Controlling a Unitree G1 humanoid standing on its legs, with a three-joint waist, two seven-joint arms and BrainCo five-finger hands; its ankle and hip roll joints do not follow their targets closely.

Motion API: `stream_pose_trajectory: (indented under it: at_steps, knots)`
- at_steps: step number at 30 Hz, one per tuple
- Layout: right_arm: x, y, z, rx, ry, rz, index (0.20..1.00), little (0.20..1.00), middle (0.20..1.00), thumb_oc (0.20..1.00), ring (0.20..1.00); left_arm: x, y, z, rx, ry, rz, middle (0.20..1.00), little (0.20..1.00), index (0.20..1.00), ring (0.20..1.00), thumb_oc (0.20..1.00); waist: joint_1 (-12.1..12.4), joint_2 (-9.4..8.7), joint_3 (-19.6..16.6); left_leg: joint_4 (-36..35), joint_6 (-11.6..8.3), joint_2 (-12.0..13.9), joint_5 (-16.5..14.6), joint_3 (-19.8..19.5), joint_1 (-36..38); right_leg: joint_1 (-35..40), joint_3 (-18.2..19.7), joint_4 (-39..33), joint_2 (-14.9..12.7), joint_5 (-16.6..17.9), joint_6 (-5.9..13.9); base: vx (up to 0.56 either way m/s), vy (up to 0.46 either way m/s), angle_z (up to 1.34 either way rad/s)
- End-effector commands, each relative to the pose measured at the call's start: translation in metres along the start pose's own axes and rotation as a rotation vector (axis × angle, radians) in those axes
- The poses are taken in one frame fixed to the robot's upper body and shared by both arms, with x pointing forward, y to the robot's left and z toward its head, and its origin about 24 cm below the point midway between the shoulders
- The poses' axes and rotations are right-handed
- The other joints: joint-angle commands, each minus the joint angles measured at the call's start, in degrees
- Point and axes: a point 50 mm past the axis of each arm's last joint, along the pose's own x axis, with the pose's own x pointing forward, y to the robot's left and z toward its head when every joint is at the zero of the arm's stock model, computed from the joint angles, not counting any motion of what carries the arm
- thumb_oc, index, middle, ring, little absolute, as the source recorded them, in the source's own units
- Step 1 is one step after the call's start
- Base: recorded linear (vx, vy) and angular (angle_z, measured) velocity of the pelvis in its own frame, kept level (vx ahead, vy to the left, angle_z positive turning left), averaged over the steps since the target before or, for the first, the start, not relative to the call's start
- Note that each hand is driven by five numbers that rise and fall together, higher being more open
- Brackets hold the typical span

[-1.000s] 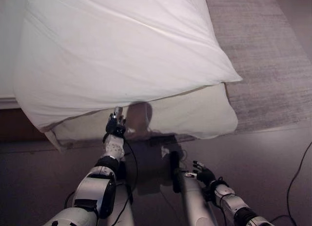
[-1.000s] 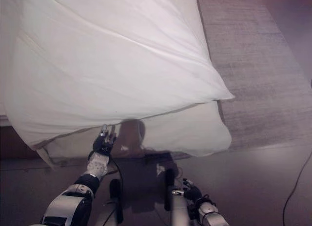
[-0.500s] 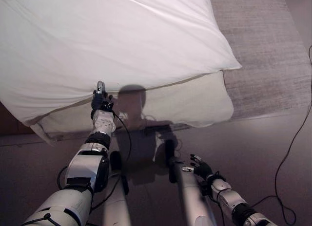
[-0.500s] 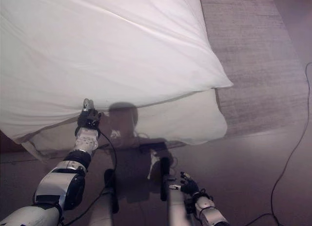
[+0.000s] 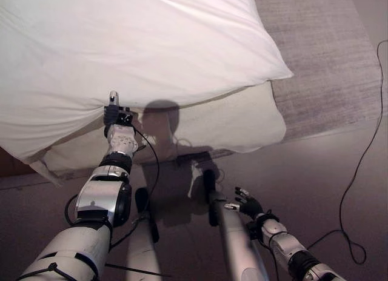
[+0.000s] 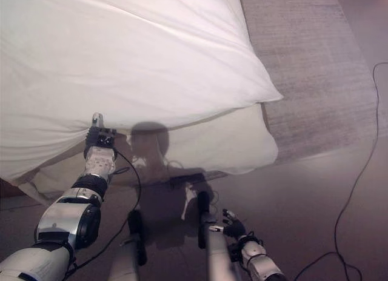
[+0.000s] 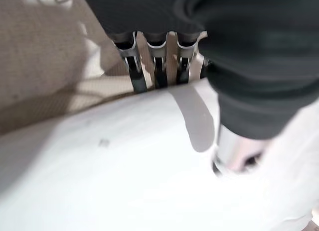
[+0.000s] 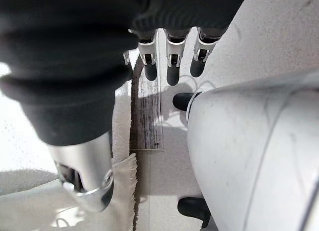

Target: Make the bed

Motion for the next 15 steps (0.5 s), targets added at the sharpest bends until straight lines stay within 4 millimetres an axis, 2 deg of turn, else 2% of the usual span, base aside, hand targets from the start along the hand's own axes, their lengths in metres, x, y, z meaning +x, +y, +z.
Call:
stream_pose_trajectory:
  at_steps: [1, 6, 8, 9, 10, 11, 12, 13, 14, 15]
  knots:
    - [-0.007, -0.006, 0.001, -0.005, -0.038, -0.006, 1.000, 1.000, 1.000, 1.000, 1.000, -0.003, -0.055, 0.017, -0.020, -0.074, -0.154, 0.200, 0.200, 0.200, 0.200, 0.200, -0.60, 0.73, -2.47, 0.77, 2.62, -2.30, 0.26, 0.45, -2.95, -0.97, -0.64, 0.96, -0.83, -1.10, 3.72, 0.00, 0.000, 0.00]
    - [-0.006, 0.001, 0.018, 0.034, -0.120, 0.010, 1.000, 1.000, 1.000, 1.000, 1.000, -0.011, -0.063, 0.005, -0.078, -0.071, -0.195, 0.200, 0.200, 0.200, 0.200, 0.200, -0.35, 1.41, -3.16, -0.62, 2.52, -2.52, 0.84, 0.19, -2.64, -0.69, -0.97, -0.17, -0.95, -0.80, 3.62, 0.01, -0.001, 0.00]
    - [-0.006, 0.007, 0.036, 0.127, -0.205, 0.031, 1.000, 1.000, 1.000, 1.000, 1.000, -0.022, -0.070, -0.005, -0.137, -0.069, -0.260, 0.200, 0.200, 0.200, 0.200, 0.200, 0.47, 1.93, -2.95, -1.59, 2.60, -2.90, 0.80, -0.18, -1.69, -0.01, -1.05, -0.32, -0.80, -1.14, 3.63, 0.02, 0.004, 0.01]
    - [-0.006, 0.007, 0.036, 0.128, -0.204, 0.030, 1.000, 1.000, 1.000, 1.000, 1.000, -0.022, -0.070, -0.006, -0.137, -0.068, -0.259, 0.200, 0.200, 0.200, 0.200, 0.200, 0.46, 1.90, -3.03, -1.77, 2.65, -3.00, 1.23, -0.16, -1.83, -0.13, -1.03, -0.54, -0.87, -0.76, 3.60, 0.03, 0.010, 0.02]
    - [-0.006, 0.010, 0.046, 0.163, -0.247, 0.045, 1.000, 1.000, 1.000, 1.000, 1.000, -0.027, -0.072, -0.011, -0.155, -0.065, -0.295, 0.200, 0.200, 0.200, 0.200, 0.200, 0.77, 2.10, -2.77, -1.99, 2.64, -3.02, 1.00, -0.25, -1.36, 0.49, -1.10, -0.81, -0.88, -1.08, 3.58, 0.00, 0.000, 0.00]
    - [-0.006, 0.019, 0.064, 0.264, -0.316, 0.076, 1.000, 1.000, 1.000, 1.000, 1.000, -0.040, -0.078, -0.019, -0.217, -0.057, -0.365, 0.200, 0.200, 0.200, 0.200, 0.200, 1.45, 2.49, -2.37, -2.79, 2.75, -3.39, 1.43, -0.51, -0.79, 1.30, -1.30, -1.47, -0.97, -0.89, 3.53, 0.00, 0.000, 0.00]
    - [-0.006, 0.019, 0.064, 0.266, -0.315, 0.075, 1.000, 1.000, 1.000, 1.000, 1.000, -0.041, -0.078, -0.020, -0.216, -0.057, -0.365, 0.200, 0.200, 0.200, 0.200, 0.200, 1.44, 2.46, -2.44, -2.92, 2.80, -3.46, 1.79, -0.51, -0.92, 1.20, -1.29, -1.64, -1.03, -0.58, 3.51, 0.00, 0.000, 0.00]
    - [-0.004, 0.027, 0.081, 0.370, -0.373, 0.114, 1.000, 1.000, 1.000, 1.000, 1.000, -0.053, -0.081, -0.026, -0.264, -0.045, -0.431, 0.200, 0.200, 0.200, 0.200, 0.200, 2.43, 3.01, -1.79, -3.65, 2.69, -3.83, 2.08, -0.92, -0.23, 2.13, -1.63, -1.89, -1.11, -0.76, 3.42, 0.00, 0.000, 0.00]
    - [-0.004, 0.027, 0.082, 0.371, -0.373, 0.114, 1.000, 1.000, 1.000, 1.000, 1.000, -0.053, -0.081, -0.027, -0.263, -0.046, -0.431, 0.200, 0.200, 0.200, 0.200, 0.200, 2.41, 2.97, -1.84, -3.78, 2.72, -3.91, 2.43, -0.94, -0.37, 2.03, -1.65, -2.06, -1.16, -0.46, 3.40, 0.00, 0.000, 0.05]
    - [-0.002, 0.031, 0.090, 0.410, -0.396, 0.135, 1.000, 1.000, 1.000, 1.000, 1.000, -0.061, -0.083, -0.030, -0.284, -0.039, -0.467, 0.200, 0.200, 0.200, 0.200, 0.200, 2.90, 3.12, -1.63, -4.25, 2.88, -4.16, 2.70, -1.19, -0.10, 2.37, -1.85, -2.48, -1.25, -0.30, 3.38, 0.00, 0.000, 0.00]
